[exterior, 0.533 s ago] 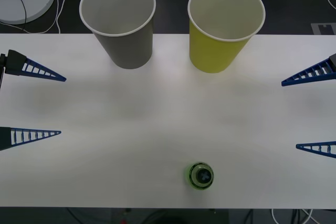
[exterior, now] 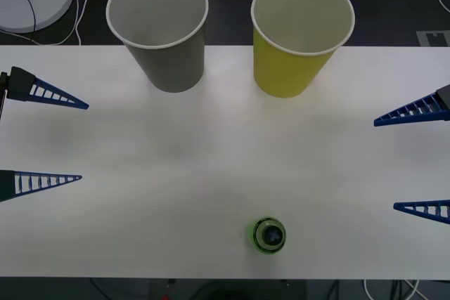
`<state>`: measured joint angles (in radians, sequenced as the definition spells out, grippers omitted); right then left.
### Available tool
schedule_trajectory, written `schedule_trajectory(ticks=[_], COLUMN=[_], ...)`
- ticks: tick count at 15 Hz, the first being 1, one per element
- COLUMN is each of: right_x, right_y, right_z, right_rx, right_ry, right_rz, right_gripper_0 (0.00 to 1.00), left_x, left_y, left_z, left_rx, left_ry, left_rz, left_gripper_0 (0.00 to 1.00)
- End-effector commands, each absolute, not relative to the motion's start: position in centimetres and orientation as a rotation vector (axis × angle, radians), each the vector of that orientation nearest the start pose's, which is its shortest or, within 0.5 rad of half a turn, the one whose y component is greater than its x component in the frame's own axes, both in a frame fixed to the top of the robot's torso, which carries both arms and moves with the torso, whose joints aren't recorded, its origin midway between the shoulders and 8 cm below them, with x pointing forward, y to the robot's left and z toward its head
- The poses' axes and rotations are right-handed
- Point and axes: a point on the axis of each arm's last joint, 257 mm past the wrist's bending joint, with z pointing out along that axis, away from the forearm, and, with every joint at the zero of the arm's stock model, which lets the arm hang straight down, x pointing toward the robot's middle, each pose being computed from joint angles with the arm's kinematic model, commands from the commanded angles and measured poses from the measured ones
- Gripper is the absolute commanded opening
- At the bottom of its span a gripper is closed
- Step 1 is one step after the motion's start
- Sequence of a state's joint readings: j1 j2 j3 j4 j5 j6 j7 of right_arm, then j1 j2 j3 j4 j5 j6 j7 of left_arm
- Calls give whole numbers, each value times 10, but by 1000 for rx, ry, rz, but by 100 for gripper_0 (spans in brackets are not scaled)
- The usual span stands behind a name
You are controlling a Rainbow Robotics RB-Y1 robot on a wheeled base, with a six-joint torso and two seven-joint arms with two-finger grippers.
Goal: Put the can into the green bin and the plastic bottle into the gray bin
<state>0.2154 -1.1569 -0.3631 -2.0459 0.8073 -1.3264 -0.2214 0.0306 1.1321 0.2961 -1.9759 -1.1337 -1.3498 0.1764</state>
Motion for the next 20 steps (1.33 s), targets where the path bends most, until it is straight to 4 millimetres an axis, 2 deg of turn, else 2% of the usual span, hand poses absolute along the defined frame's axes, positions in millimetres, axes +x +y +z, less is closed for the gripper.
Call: schedule_trajectory(ticks=[1, 11, 15, 20], right_x=[274, 260, 253, 254], right_y=[-214, -235, -245, -253], right_z=[-58, -102, -122, -144], right_rx=[-1492, -1604, -1632, -1652], right_ry=[1393, 1322, 1354, 1373], right_rz=[751, 607, 585, 541], right_gripper_0=[100, 100, 100, 100], left_x=[337, 337, 337, 337], left_y=[243, 243, 243, 243], left_z=[-86, -86, -86, -86], left_rx=[1670, 1670, 1670, 1670], left_ry=[1433, 1433, 1433, 1433], left_rz=[-402, -402, -402, -402], left_gripper_0=[100, 100, 100, 100])
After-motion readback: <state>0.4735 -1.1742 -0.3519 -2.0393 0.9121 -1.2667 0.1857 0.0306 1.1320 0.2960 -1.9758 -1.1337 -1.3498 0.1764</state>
